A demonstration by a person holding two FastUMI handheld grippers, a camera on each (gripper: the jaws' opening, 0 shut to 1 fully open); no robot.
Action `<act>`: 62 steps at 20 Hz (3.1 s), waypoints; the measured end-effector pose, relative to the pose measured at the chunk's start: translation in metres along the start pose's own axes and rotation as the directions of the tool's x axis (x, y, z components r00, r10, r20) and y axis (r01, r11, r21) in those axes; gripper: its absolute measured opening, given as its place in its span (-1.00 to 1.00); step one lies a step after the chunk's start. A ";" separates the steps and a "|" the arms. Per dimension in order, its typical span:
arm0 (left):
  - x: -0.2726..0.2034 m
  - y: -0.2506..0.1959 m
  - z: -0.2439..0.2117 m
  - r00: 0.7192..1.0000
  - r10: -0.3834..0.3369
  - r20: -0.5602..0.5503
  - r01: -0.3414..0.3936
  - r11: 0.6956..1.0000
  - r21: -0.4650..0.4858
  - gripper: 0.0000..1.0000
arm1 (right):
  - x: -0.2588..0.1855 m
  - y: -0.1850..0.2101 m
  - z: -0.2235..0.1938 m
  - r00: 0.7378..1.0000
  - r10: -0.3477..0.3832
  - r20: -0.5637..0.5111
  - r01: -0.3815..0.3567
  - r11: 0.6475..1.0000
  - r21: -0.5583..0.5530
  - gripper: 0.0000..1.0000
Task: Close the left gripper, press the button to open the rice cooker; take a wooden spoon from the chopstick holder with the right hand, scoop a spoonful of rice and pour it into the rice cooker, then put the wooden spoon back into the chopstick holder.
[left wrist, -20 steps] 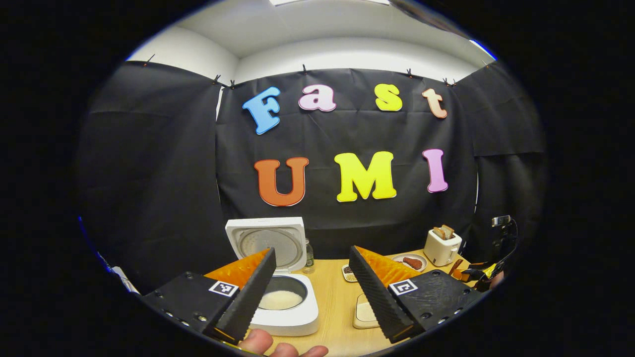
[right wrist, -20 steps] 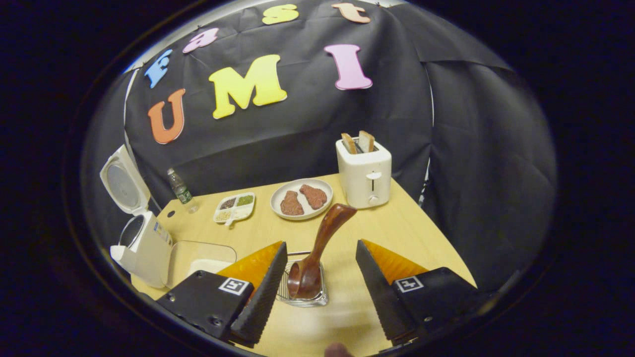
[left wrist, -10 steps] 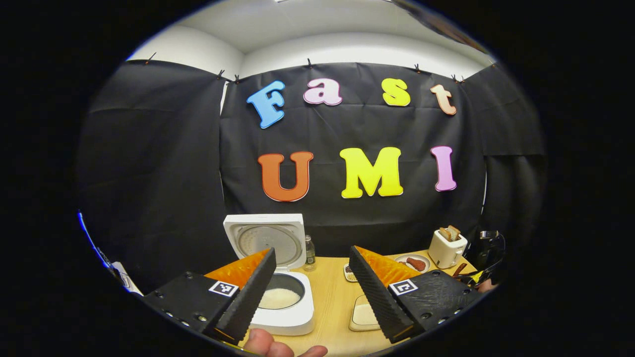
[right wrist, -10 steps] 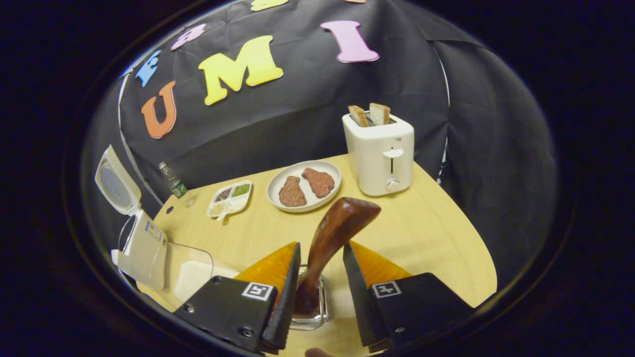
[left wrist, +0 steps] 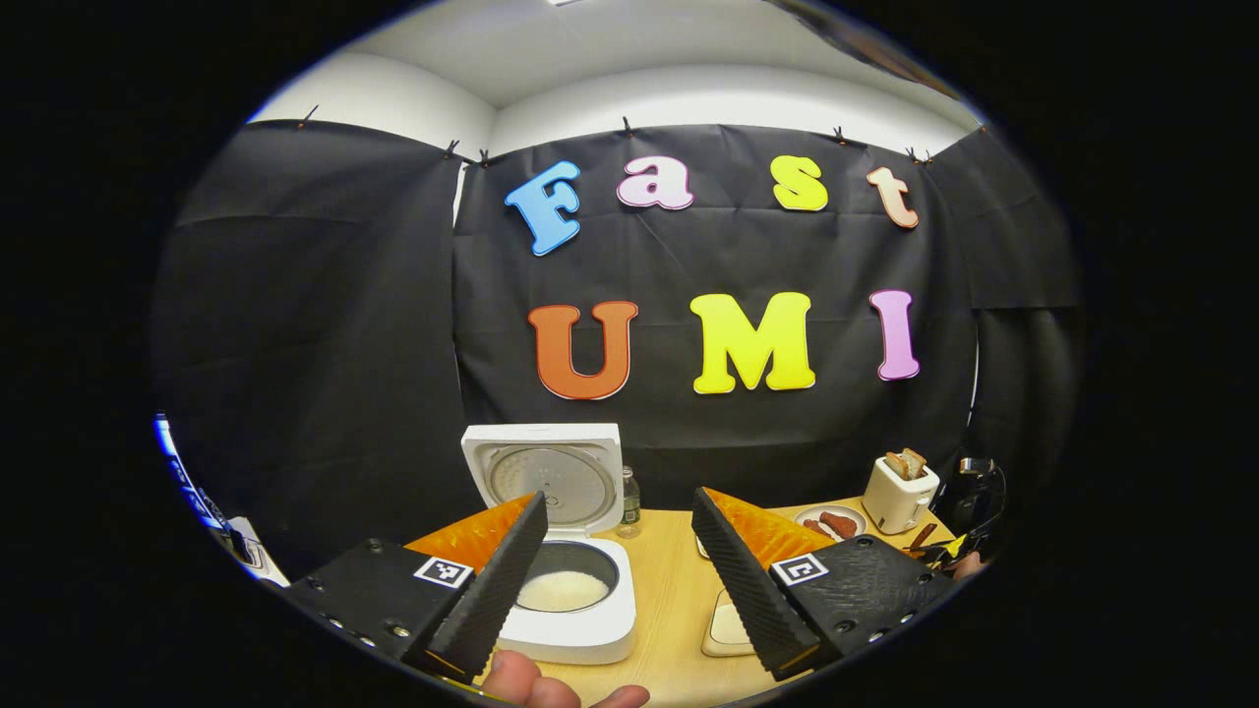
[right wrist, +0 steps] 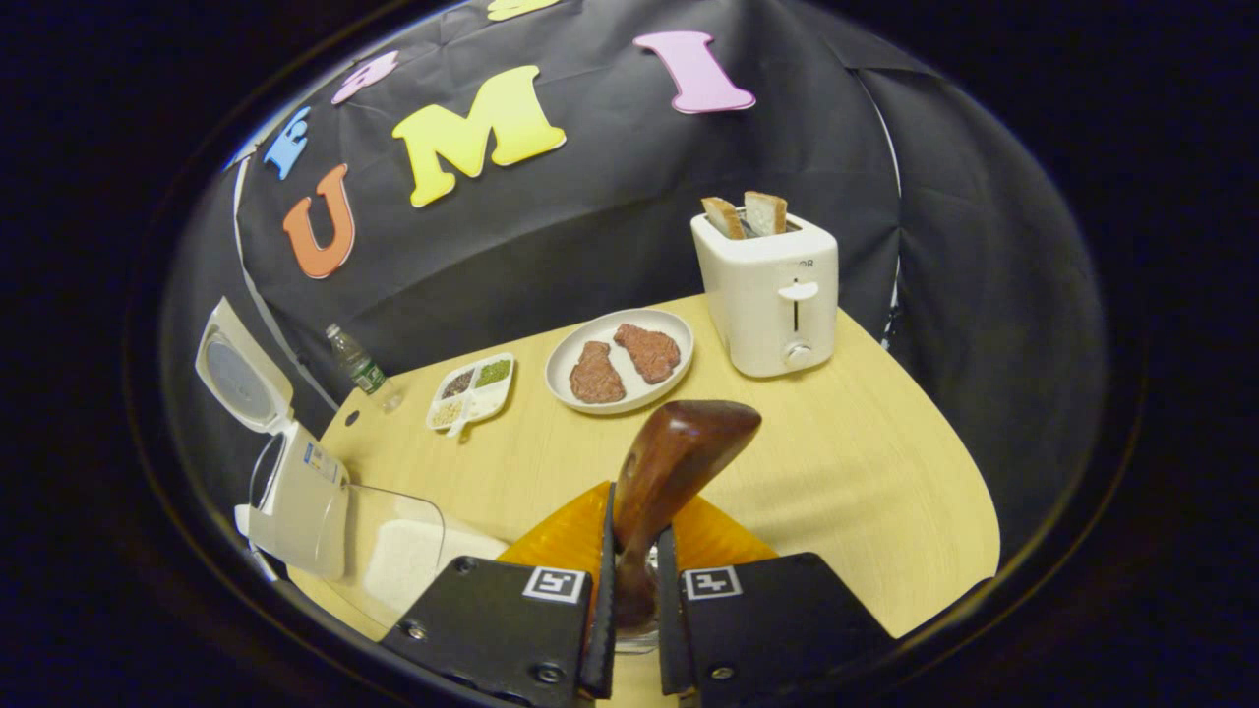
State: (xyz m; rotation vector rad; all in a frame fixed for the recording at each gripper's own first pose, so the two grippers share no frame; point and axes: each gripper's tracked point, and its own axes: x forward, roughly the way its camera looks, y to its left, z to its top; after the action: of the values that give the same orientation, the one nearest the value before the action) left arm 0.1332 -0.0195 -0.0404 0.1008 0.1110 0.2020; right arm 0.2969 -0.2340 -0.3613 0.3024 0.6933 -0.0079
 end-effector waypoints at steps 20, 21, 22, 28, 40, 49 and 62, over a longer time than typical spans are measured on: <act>-0.043 0.097 -0.026 1.000 -0.006 0.027 0.008 0.998 -0.061 0.90 | -0.125 0.162 0.054 0.959 -0.053 0.278 0.075 0.995 -0.069 -0.81; -0.043 0.101 -0.026 1.000 -0.008 0.023 0.010 0.998 -0.061 0.90 | -0.118 0.169 0.043 0.963 -0.055 0.265 0.074 0.995 -0.062 -0.81; -0.042 0.103 -0.028 1.000 -0.012 0.021 0.014 0.998 -0.059 0.90 | -0.111 0.174 0.032 0.965 -0.062 0.254 0.079 0.995 -0.059 -0.80; -0.032 0.115 -0.040 0.999 -0.033 -0.029 0.031 0.997 -0.071 0.89 | -0.061 0.181 -0.023 0.968 -0.118 0.220 0.158 0.972 -0.174 -0.81; -0.027 0.140 -0.057 0.995 -0.010 -0.104 0.004 0.998 -0.056 0.89 | -0.012 0.210 -0.077 0.976 -0.110 0.187 0.141 0.977 -0.160 -0.81; -0.036 0.133 -0.058 0.993 -0.001 -0.121 -0.007 0.998 -0.063 0.89 | -0.010 0.238 -0.092 0.994 0.104 0.027 -0.107 0.935 0.339 -0.81; -0.048 0.092 -0.047 0.994 -0.014 -0.108 0.009 0.999 -0.039 0.89 | -0.024 0.183 -0.076 0.967 0.247 0.060 -0.201 0.595 0.778 -0.81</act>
State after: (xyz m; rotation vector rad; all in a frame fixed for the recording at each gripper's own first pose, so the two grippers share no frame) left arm 0.0633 0.0642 -0.0720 0.0505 0.2157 0.1980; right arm 0.2496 -0.0396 -0.3516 1.2549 0.6689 -0.0635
